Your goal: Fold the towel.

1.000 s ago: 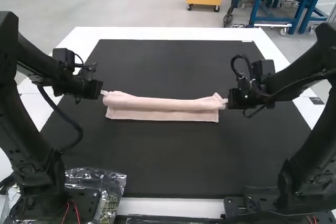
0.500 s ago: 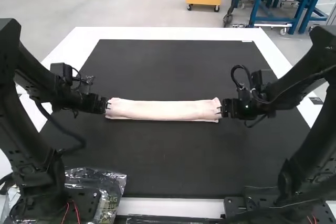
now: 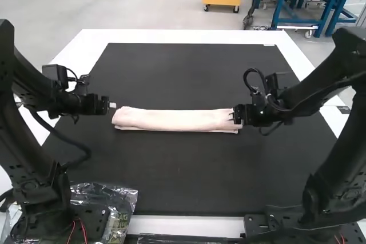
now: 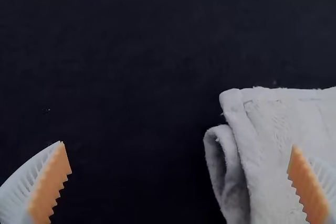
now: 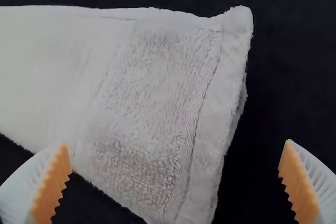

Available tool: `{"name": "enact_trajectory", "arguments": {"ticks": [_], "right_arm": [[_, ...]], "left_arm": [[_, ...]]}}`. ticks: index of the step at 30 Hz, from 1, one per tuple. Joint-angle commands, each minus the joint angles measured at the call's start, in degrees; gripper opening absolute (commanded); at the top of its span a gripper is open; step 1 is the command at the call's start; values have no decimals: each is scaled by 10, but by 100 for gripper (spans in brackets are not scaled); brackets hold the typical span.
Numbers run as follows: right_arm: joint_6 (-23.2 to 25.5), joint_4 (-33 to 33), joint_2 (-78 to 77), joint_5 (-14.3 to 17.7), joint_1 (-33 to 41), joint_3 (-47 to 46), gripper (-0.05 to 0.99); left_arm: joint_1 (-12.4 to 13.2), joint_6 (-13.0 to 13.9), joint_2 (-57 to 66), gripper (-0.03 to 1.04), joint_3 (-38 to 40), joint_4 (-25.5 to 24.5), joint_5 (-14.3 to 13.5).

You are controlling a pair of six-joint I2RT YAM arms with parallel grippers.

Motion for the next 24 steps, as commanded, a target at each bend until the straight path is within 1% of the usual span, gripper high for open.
{"name": "enact_trajectory", "arguments": {"ticks": [1,6,8,11,12,13,14,15,17,18,20,24], "right_arm": [[8,10,20,3,11,8,90],[9,31,42,8,27,11,89],[13,40,51,8,33,16,86],[12,48,70,8,45,24,77],[13,54,78,3,51,24,69],[12,58,88,-8,56,25,54],[13,62,101,-35,61,25,29],[14,65,117,-52,65,29,-5],[7,37,137,-58,63,38,-3],[-8,13,137,-58,61,39,-3],[-17,8,126,-51,48,32,-3],[-28,-2,53,-50,-34,23,-3]], "left_arm": [[5,-19,-18,97,16,2,19],[5,-25,-32,97,15,-6,26],[5,-25,-40,97,14,-8,31],[3,-24,-46,97,6,-6,33],[3,-25,-47,97,5,-6,34],[2,-24,-47,97,4,-5,35],[2,-25,-46,97,3,-5,35],[2,-25,-47,97,2,-5,35],[5,-25,-47,97,-1,-5,37],[5,-25,-47,97,-1,-6,40],[5,-25,-47,97,-3,-8,41],[4,-23,-47,97,-3,0,39]]}}
